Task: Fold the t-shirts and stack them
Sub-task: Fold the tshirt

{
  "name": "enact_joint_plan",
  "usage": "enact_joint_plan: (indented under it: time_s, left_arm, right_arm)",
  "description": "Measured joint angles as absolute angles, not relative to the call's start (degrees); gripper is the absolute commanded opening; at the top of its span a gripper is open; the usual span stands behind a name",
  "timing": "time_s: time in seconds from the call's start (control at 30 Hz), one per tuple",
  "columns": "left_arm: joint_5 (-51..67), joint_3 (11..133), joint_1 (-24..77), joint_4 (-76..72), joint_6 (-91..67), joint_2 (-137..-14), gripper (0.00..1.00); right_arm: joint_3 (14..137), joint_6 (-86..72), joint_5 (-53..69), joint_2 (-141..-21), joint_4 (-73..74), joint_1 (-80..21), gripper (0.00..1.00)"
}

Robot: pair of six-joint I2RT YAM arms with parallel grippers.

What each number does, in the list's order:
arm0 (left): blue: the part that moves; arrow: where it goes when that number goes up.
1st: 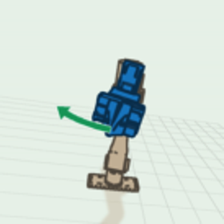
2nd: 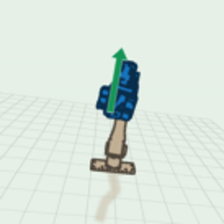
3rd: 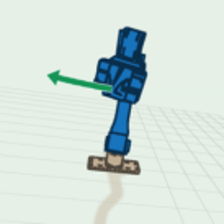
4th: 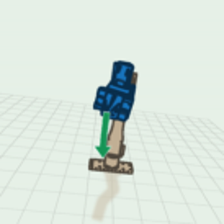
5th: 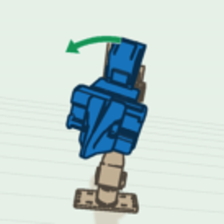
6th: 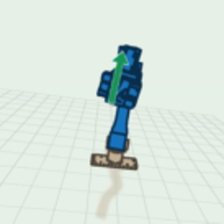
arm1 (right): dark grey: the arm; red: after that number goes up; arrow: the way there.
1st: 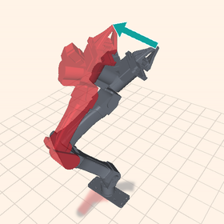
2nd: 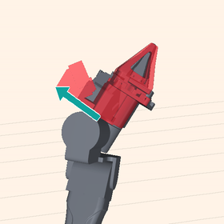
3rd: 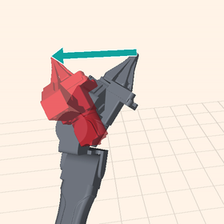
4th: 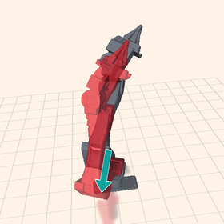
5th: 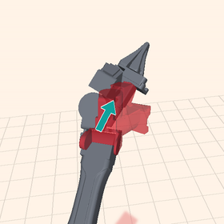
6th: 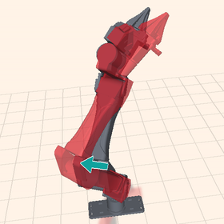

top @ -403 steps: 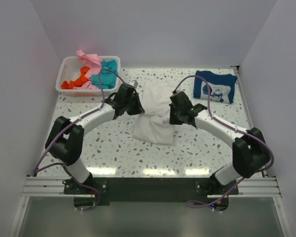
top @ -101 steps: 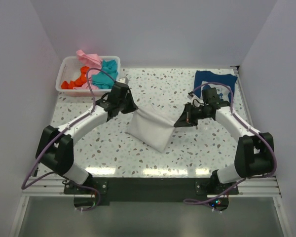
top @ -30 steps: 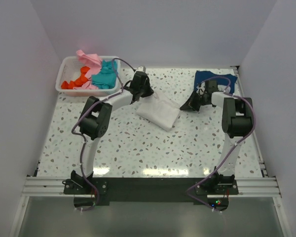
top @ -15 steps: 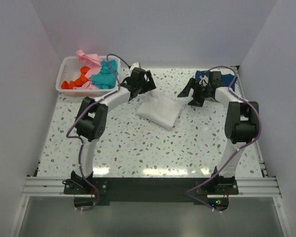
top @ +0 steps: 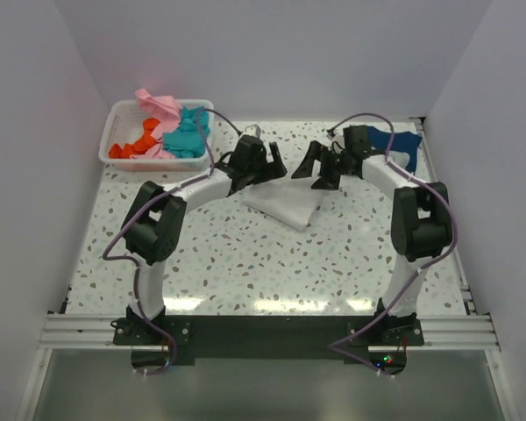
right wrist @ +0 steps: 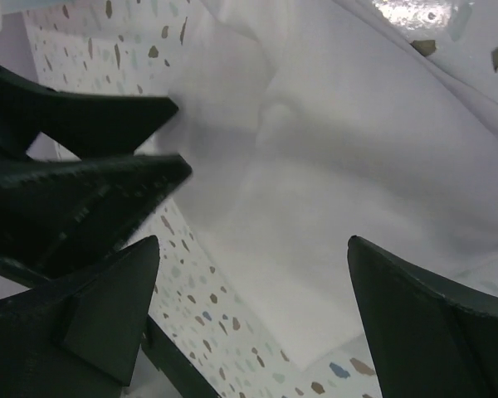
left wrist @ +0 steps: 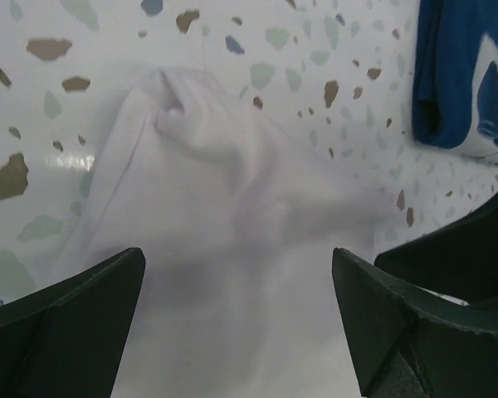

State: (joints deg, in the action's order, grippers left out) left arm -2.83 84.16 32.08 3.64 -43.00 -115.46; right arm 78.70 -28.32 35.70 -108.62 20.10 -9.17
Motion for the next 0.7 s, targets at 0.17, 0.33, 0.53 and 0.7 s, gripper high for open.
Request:
enact_joint_plan:
  time_s: [0.17, 0.33, 0.53, 0.7]
  left_arm:
    - [-0.4, 69.34, 32.97, -3.27, -44.47, -113.19, 1.0]
    - [0.01, 66.32, 33.17, -7.18, -44.34, -110.39, 1.0]
    - [-0.38, 64.79, 33.15, -8.43, -43.24, -110.67, 1.0]
    - [-0.93, 64.6, 33.15, -8.29, -42.39, -110.89, 1.0]
  right_arm:
    - [86.61, -28.49, 35.75, -119.87, 20.25, -12.25, 0.99]
    - [94.08, -28.23, 35.29, -126.76, 22.44, -12.08, 0.99]
    - [99.61, -26.89, 34.11, -130.1, 23.62, -11.57, 0.99]
    - [99.63, -26.0, 34.15, -130.13, 23.81, -11.55, 0.99]
